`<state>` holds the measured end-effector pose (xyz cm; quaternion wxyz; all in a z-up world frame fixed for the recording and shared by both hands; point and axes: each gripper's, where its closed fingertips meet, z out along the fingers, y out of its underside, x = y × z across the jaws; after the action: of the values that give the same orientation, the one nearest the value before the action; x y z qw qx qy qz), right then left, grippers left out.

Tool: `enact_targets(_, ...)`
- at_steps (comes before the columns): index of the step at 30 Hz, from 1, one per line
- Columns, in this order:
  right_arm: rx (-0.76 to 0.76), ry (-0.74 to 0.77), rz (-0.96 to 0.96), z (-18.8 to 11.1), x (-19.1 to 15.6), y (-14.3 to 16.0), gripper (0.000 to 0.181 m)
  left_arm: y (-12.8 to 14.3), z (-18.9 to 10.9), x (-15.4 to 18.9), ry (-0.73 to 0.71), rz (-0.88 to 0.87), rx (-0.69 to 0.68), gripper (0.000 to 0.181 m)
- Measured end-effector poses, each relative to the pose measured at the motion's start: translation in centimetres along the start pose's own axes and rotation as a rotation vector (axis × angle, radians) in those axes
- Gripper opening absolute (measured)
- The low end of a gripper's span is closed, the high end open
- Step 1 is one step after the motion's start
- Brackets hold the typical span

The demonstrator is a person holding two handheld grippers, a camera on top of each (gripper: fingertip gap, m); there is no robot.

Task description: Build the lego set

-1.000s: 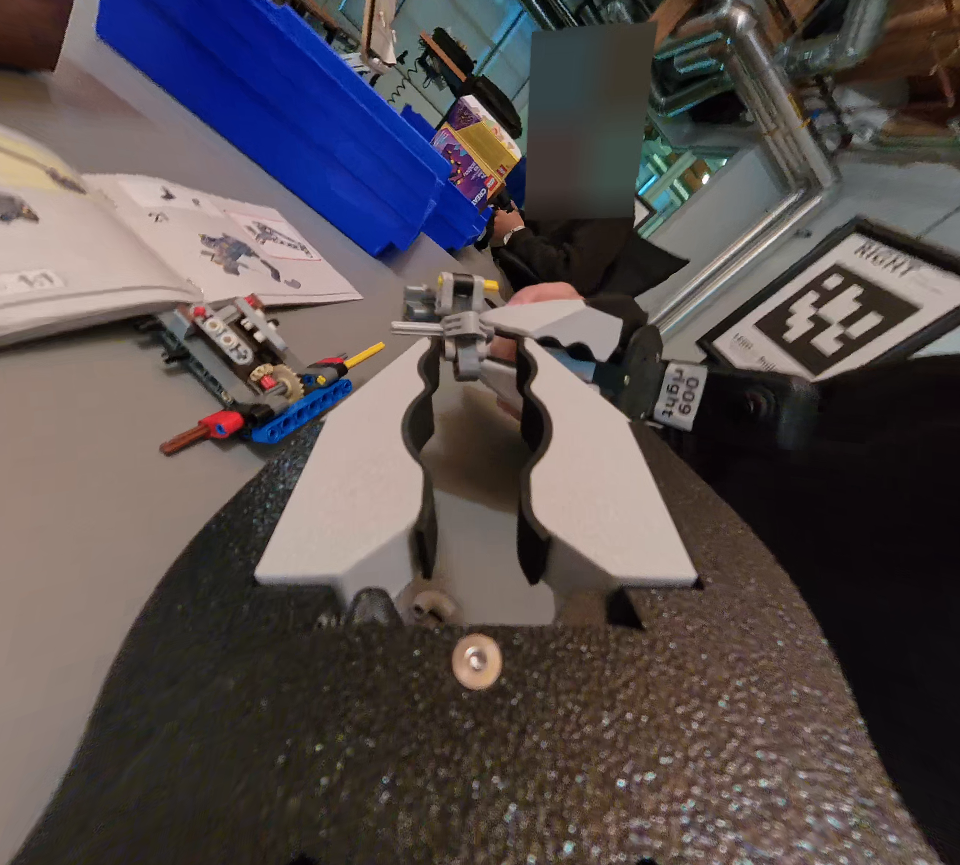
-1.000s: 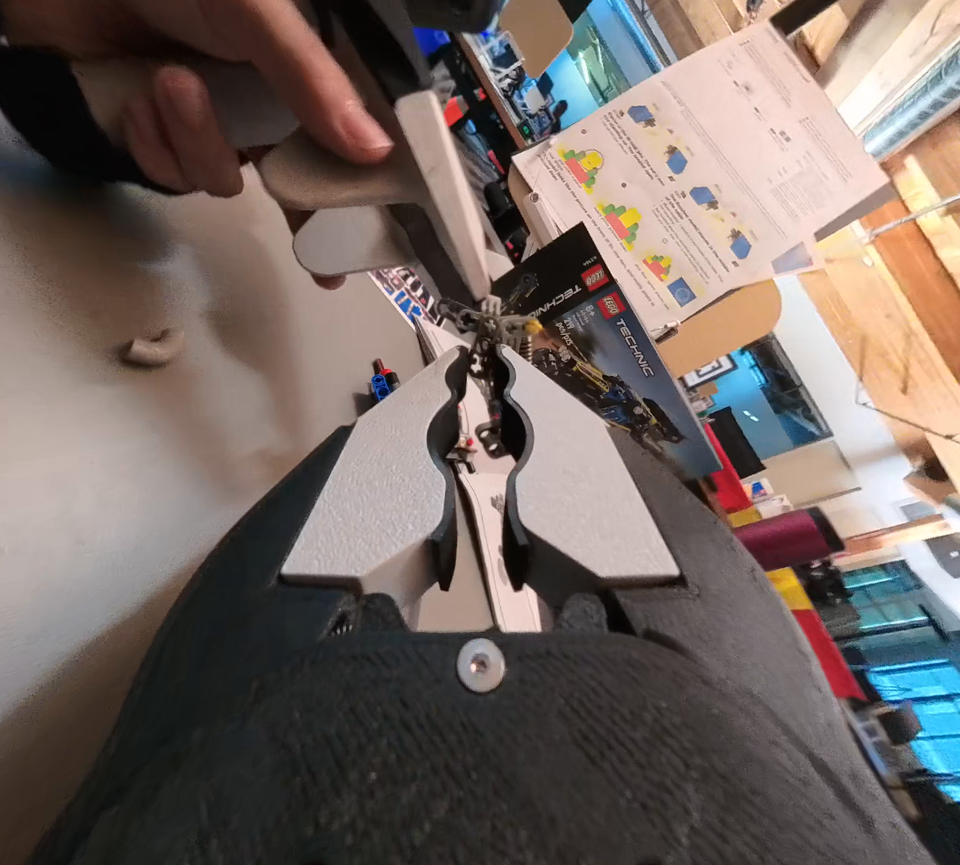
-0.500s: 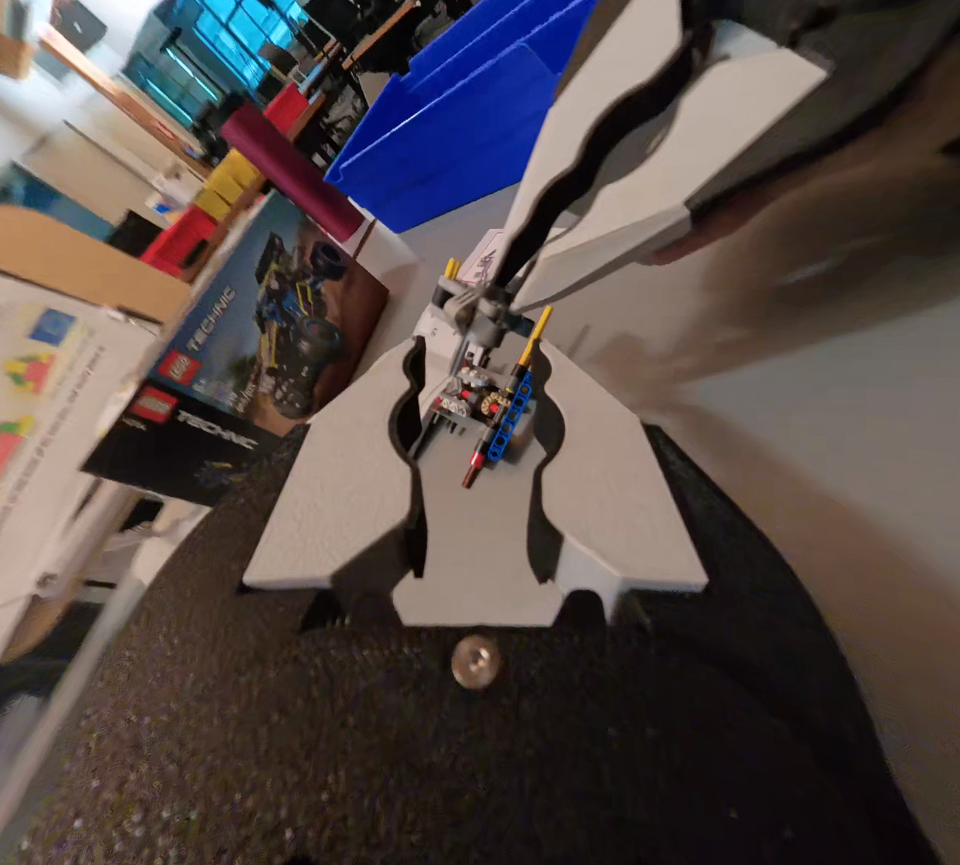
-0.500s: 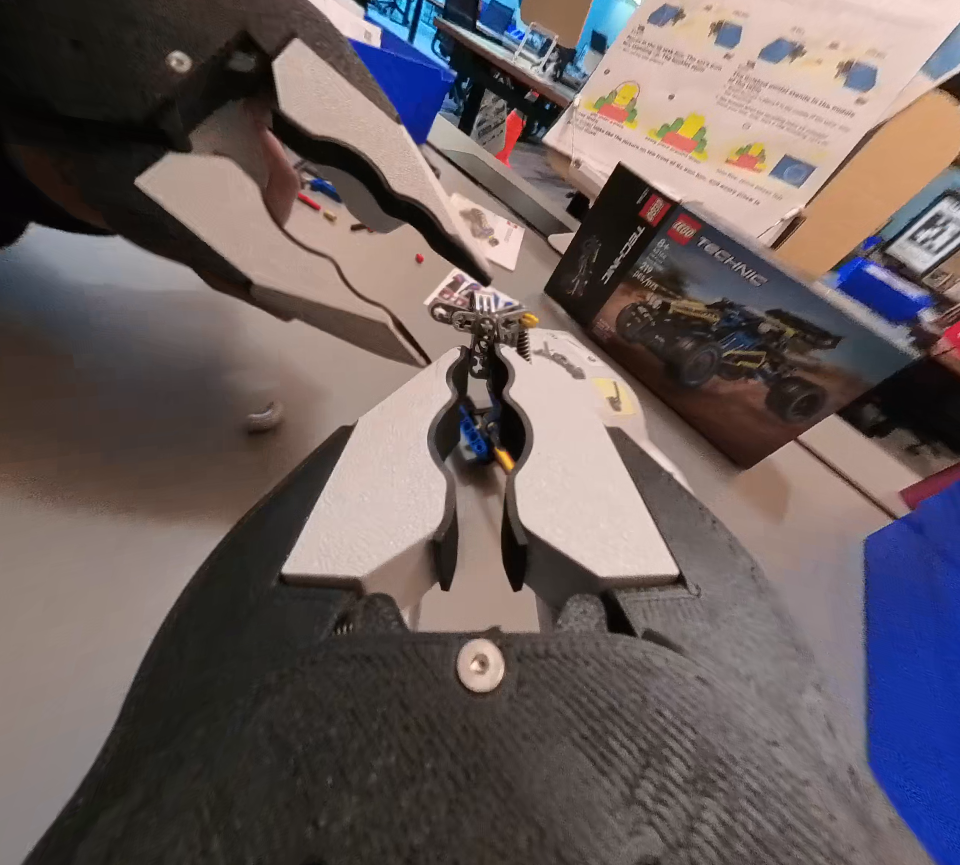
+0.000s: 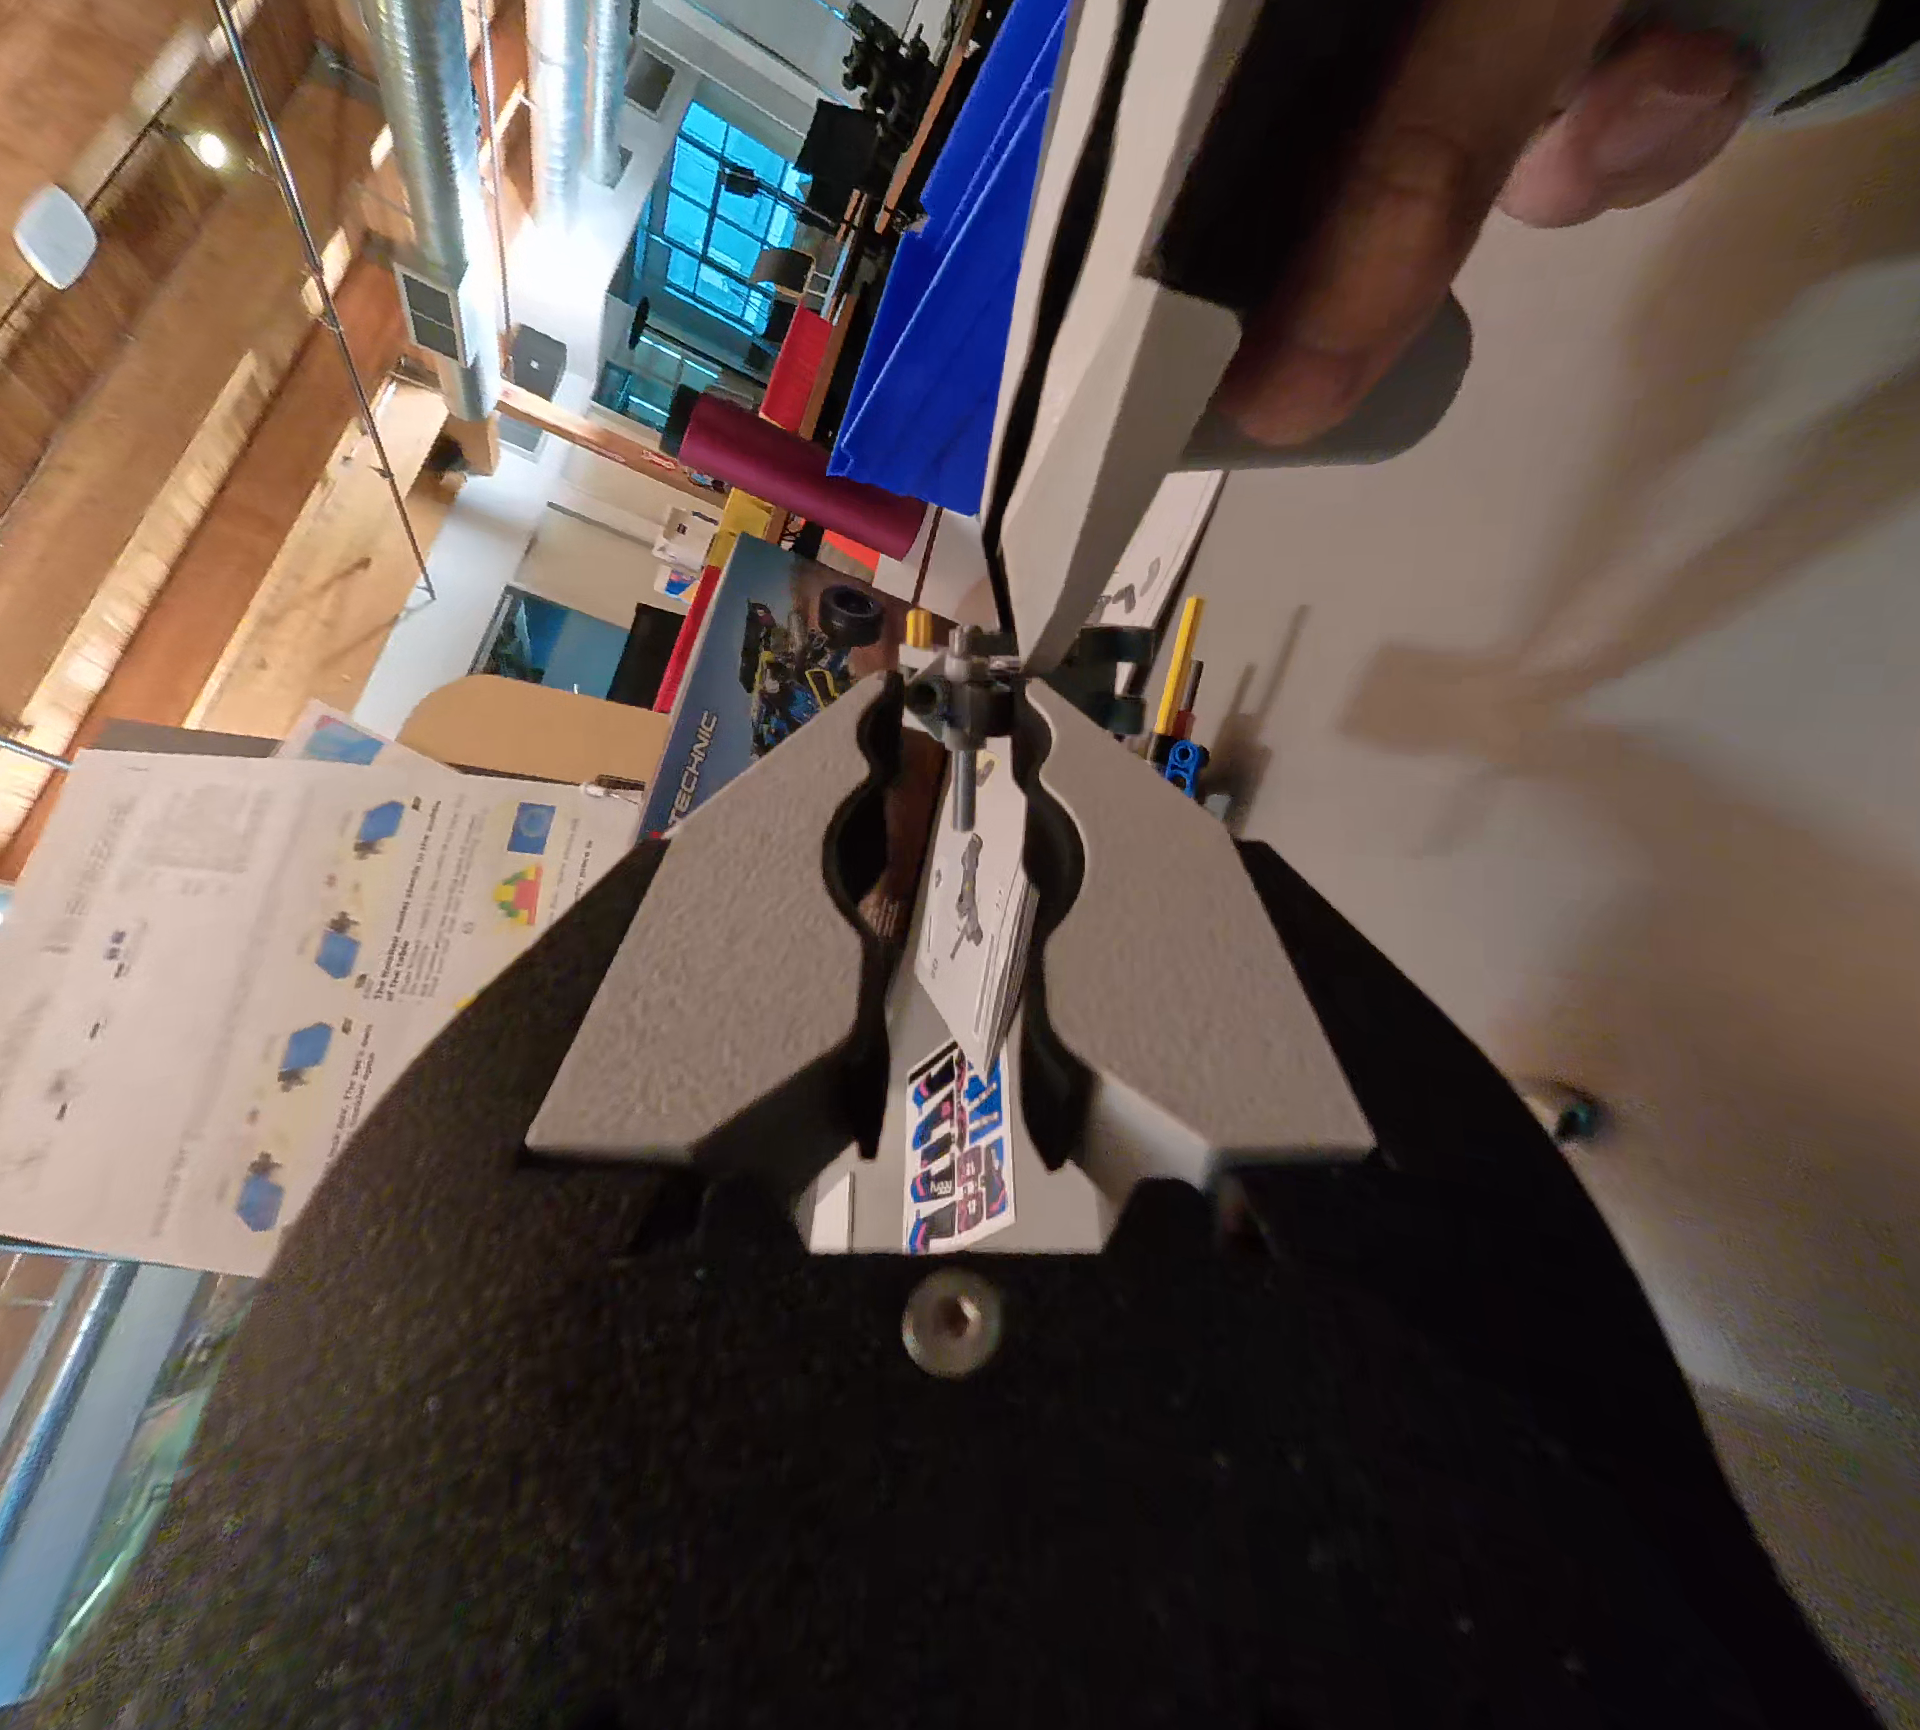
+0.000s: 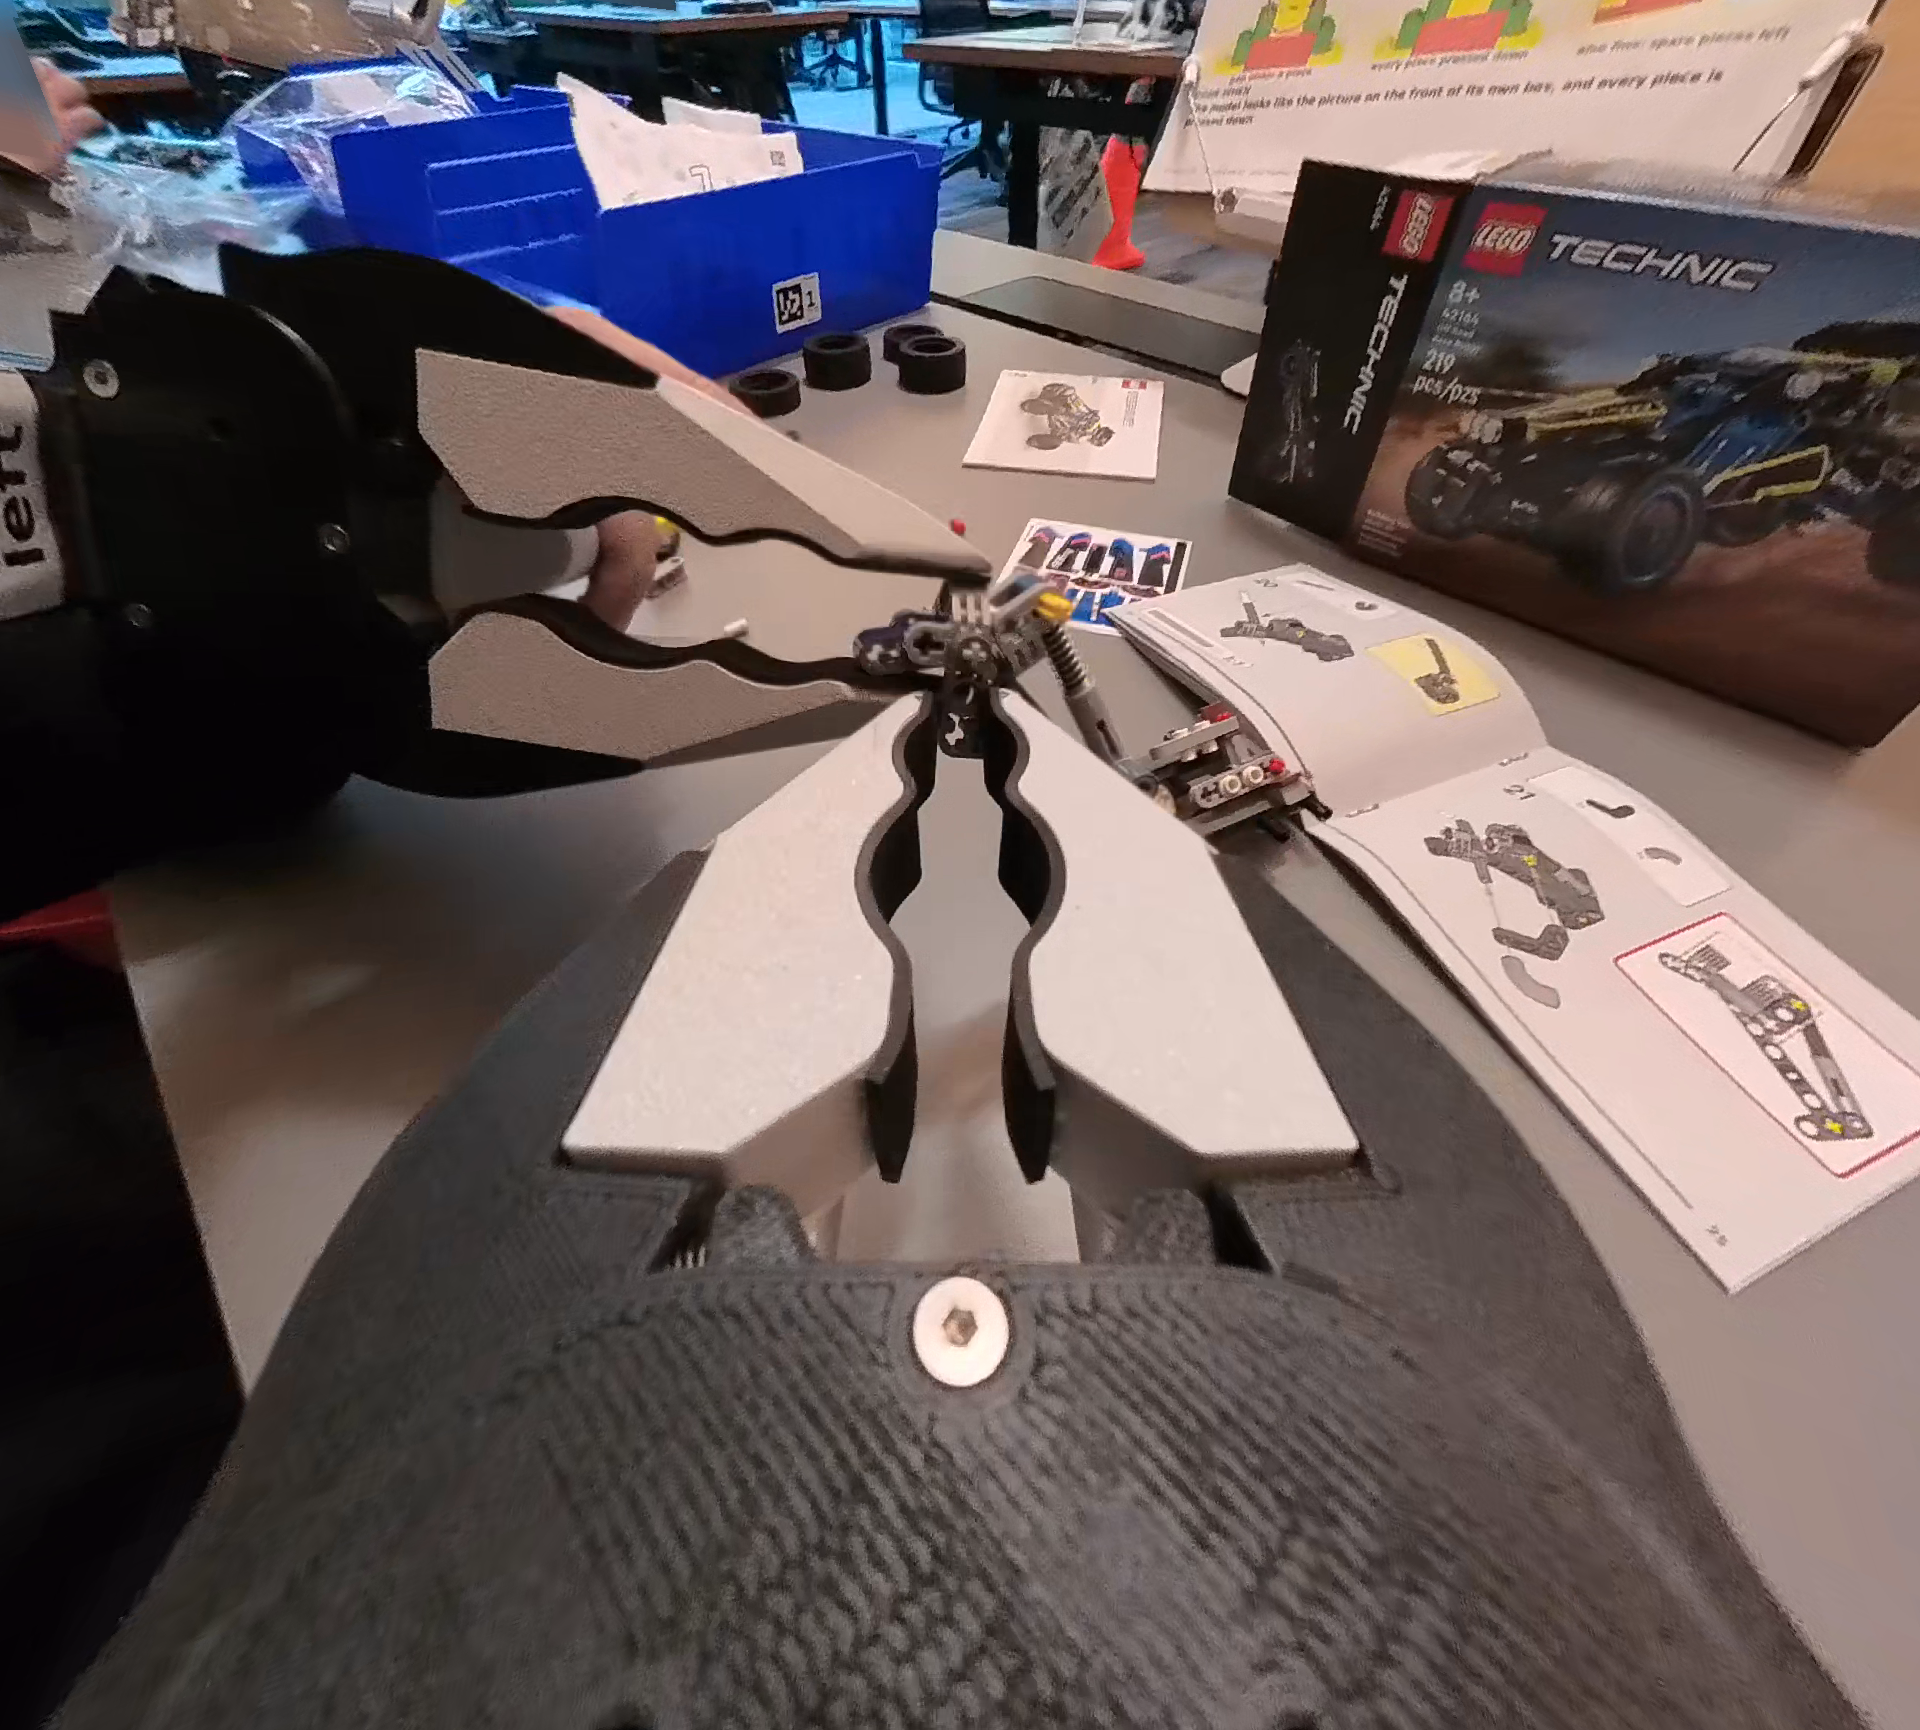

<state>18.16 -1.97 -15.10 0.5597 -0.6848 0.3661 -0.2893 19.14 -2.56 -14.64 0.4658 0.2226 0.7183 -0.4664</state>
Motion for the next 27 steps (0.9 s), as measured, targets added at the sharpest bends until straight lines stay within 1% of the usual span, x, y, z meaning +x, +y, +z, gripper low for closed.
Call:
enact_targets(7,0.03,-0.085,0.056,-0.6,-0.3,-0.4,0.006,-0.8,-0.4,-0.1,0.0,0.012,0.045,0.016)
enact_targets(9,0.037,-0.111,0.079,-0.6,-0.5,-0.4,0.009,-0.9,-0.4,0.1,0.012,0.009,0.054,0.016)
enact_targets(12,0.048,-0.154,0.104,-0.8,-0.6,-0.4,0.006,-1.2,-0.6,0.2,0.029,0.003,0.085,0.016)
enact_targets(16,0.051,-0.132,0.067,-0.7,-0.5,-0.3,0.006,-1.1,-0.7,0.2,0.031,0.014,0.075,0.015)
enact_targets(18,0.059,-0.134,0.095,-0.7,-0.4,-0.2,0.006,-1.0,-0.6,0.3,0.028,0.034,0.068,0.015)
enact_targets(21,0.086,-0.14,0.139,-0.7,-0.4,-0.1,0.006,-1.0,-0.6,0.4,0.019,0.018,0.075,0.015)
enact_targets(22,0.096,-0.129,0.152,-0.8,-0.2,-0.1,0.006,-1.0,-0.7,0.2,0.0,0.019,0.081,0.014)
enact_targets(23,0.107,-0.116,0.156,-1.0,0.2,-0.1,0.006,-0.9,-0.9,0.0,-0.019,0.021,0.083,0.016)
enact_targets(25,0.121,-0.088,0.164,-1.4,0.9,-0.1,0.006,-0.8,-1.3,-0.6,-0.041,-0.021,0.072,0.024)
enact_targets(27,0.147,-0.083,0.17,-1.6,1.2,-0.3,0.006,-1.1,-1.5,-0.3,-0.01,-0.091,0.097,0.026)
